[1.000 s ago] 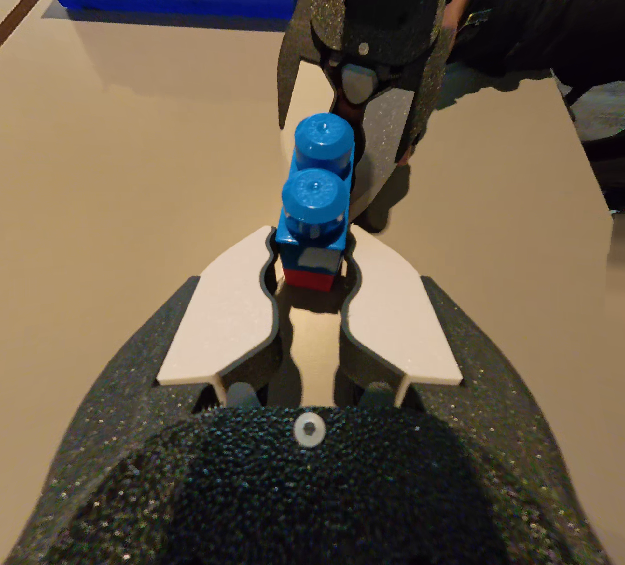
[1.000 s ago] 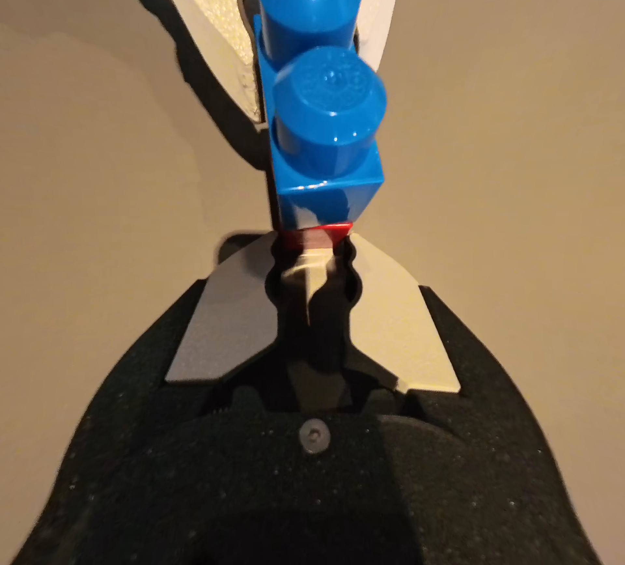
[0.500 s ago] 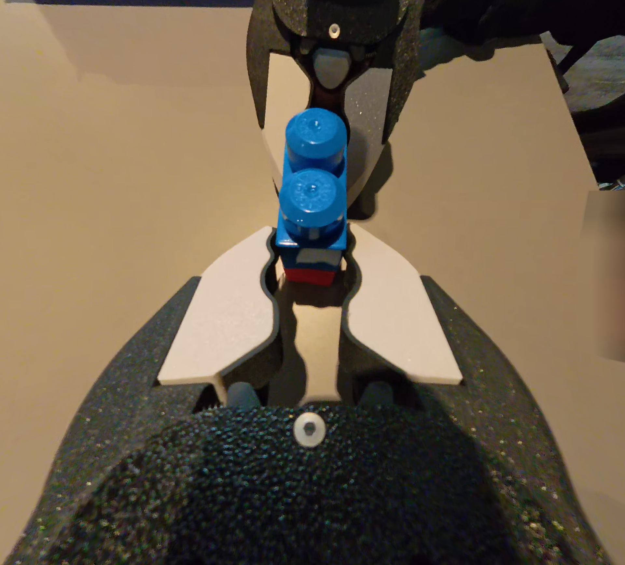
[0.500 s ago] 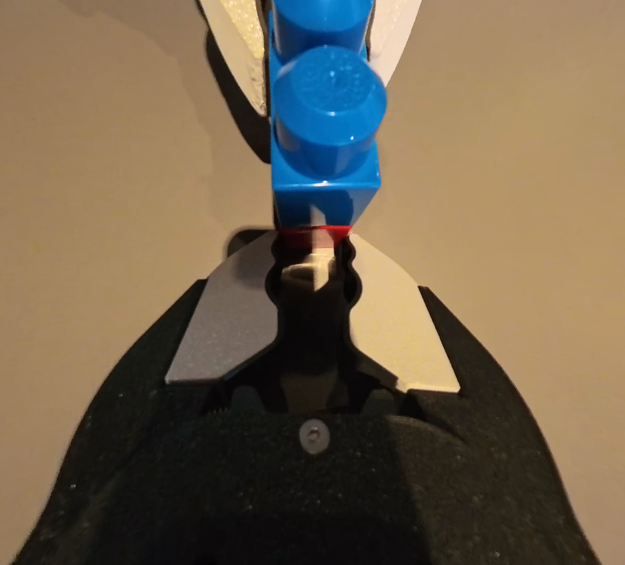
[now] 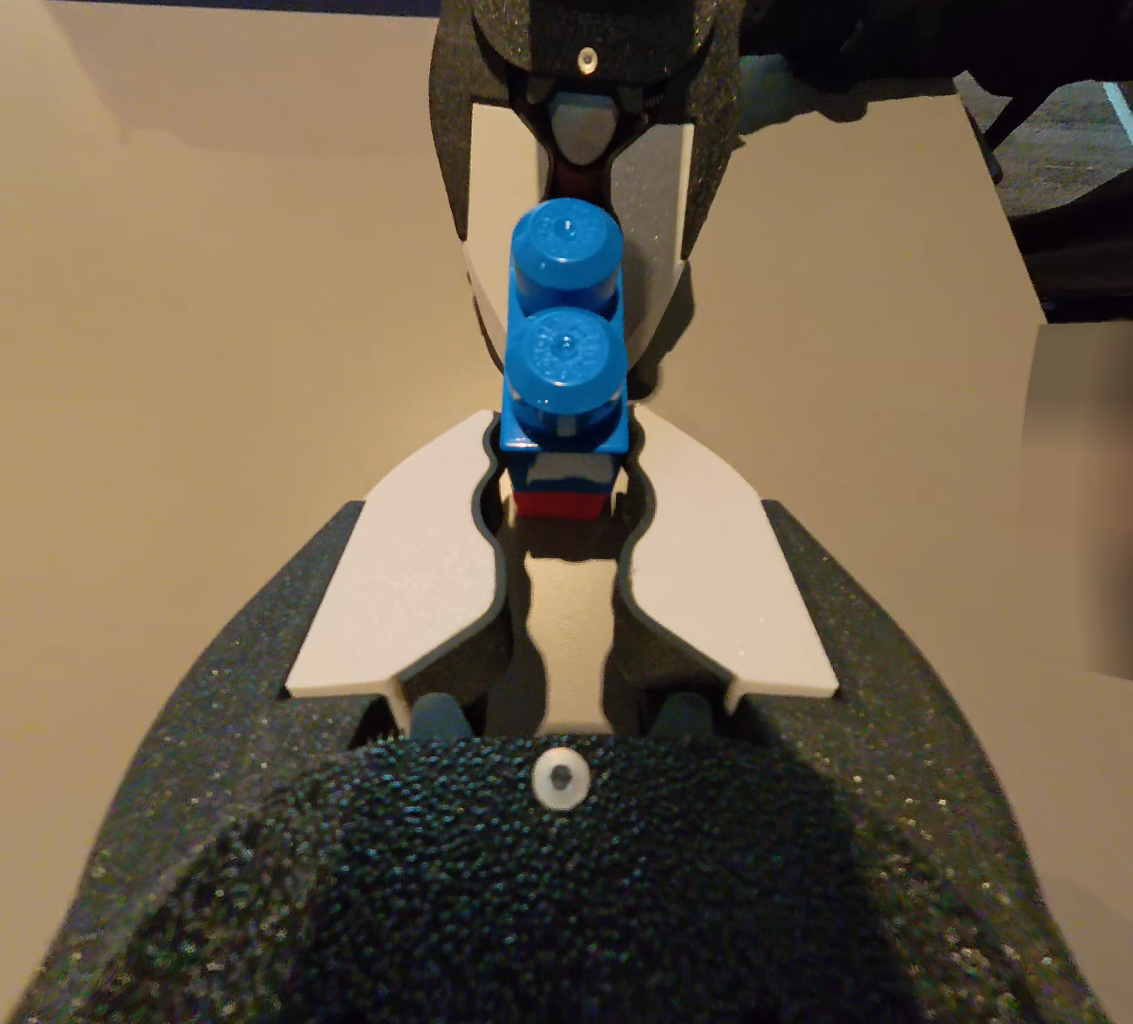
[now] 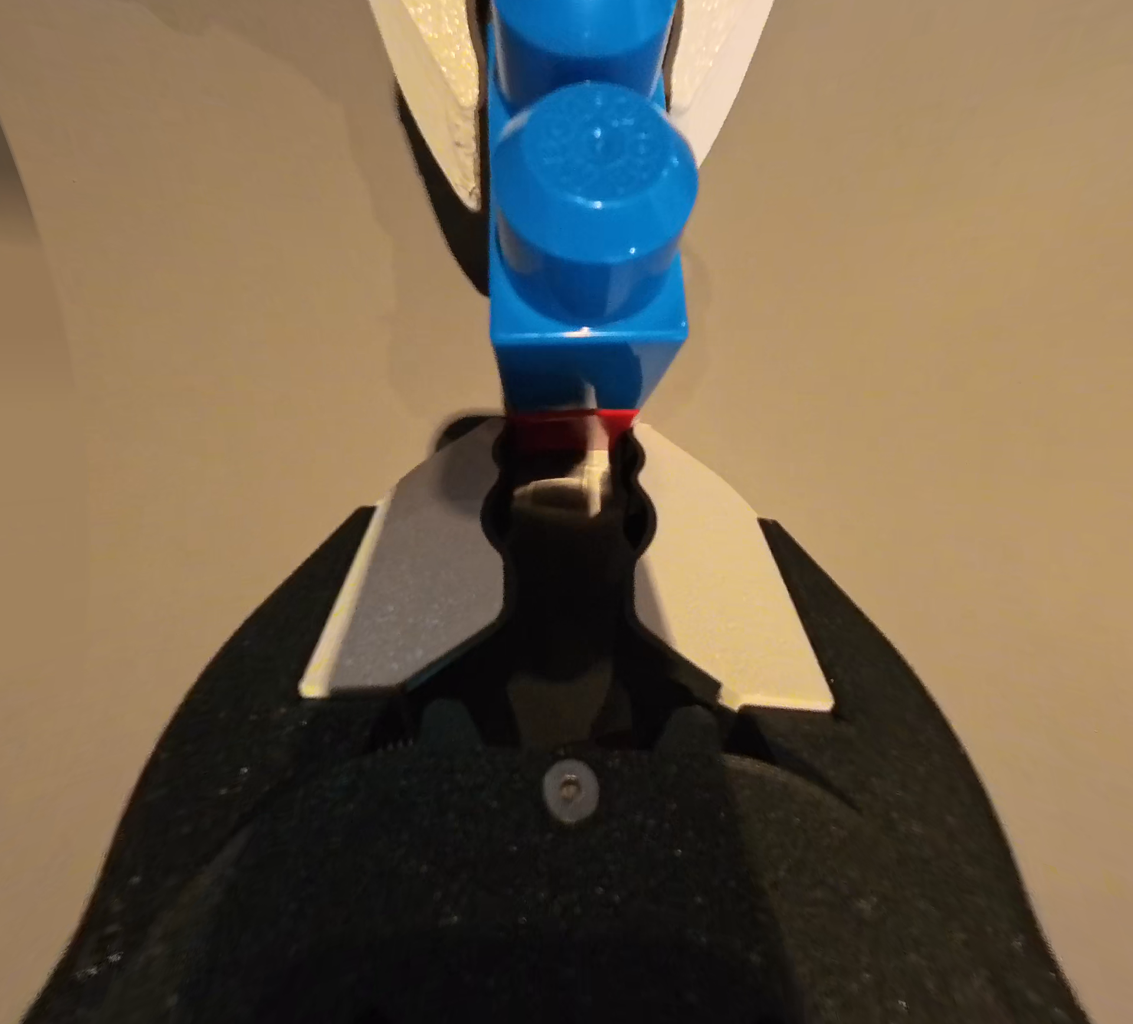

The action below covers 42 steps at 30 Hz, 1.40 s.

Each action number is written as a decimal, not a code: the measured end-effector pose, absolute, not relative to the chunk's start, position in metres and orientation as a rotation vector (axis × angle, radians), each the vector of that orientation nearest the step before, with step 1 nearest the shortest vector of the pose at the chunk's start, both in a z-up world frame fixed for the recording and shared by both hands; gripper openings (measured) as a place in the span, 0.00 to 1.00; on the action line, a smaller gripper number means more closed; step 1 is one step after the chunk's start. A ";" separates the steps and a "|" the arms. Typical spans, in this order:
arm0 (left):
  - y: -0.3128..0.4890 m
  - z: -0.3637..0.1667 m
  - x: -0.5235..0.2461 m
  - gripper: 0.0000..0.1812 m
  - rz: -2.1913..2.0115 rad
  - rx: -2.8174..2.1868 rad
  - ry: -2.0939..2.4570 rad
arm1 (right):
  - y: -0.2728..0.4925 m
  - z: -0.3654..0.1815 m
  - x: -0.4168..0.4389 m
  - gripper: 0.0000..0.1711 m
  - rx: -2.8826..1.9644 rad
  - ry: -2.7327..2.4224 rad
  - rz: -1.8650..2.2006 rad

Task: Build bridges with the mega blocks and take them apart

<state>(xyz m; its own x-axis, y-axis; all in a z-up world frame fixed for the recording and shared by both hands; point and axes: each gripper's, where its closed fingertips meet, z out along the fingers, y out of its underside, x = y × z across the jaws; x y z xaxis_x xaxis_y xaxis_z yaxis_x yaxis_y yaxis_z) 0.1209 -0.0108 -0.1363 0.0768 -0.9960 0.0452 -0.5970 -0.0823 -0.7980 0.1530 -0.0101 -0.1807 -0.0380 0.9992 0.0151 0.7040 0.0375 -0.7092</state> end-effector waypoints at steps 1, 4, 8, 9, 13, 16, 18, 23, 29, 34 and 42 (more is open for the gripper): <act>-0.011 -0.136 0.121 0.20 -0.840 -1.750 1.580 | -0.010 -0.181 0.153 0.20 -1.721 -1.797 0.737; -0.010 -0.136 0.121 0.20 -0.837 -1.745 1.579 | -0.010 -0.180 0.153 0.20 -1.717 -1.803 0.740; -0.010 -0.136 0.121 0.20 -0.844 -1.741 1.575 | -0.010 -0.180 0.153 0.20 -1.715 -1.810 0.751; -0.011 -0.136 0.121 0.20 -0.843 -1.739 1.577 | -0.010 -0.180 0.153 0.20 -1.713 -1.811 0.751; -0.011 -0.136 0.120 0.20 -0.838 -1.732 1.584 | -0.010 -0.180 0.152 0.20 -1.698 -1.797 0.708; -0.012 -0.137 0.119 0.20 -0.828 -1.726 1.590 | -0.011 -0.179 0.151 0.23 -1.698 -1.761 0.666; -0.012 -0.137 0.119 0.20 -0.825 -1.726 1.590 | -0.013 -0.178 0.150 0.28 -1.690 -1.744 0.639; -0.013 -0.137 0.120 0.20 -0.828 -1.721 1.594 | -0.012 -0.178 0.143 0.28 -1.724 -1.694 0.609; -0.015 -0.137 0.120 0.20 -0.833 -1.717 1.607 | -0.011 -0.177 0.140 0.22 -1.735 -1.690 0.632; -0.014 -0.137 0.121 0.20 -0.832 -1.718 1.605 | -0.012 -0.177 0.140 0.21 -1.718 -1.722 0.665; -0.016 -0.137 0.122 0.20 -0.837 -1.694 1.626 | -0.014 -0.177 0.141 0.22 -1.684 -1.786 0.712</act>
<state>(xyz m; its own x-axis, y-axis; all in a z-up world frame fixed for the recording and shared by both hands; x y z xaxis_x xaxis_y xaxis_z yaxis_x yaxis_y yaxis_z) 0.1221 -0.0164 -0.1369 0.0328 -0.9993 0.0153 -0.5937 -0.0318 -0.8041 0.1406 -0.0140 -0.1770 -0.0375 0.9981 0.0498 0.6898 0.0619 -0.7214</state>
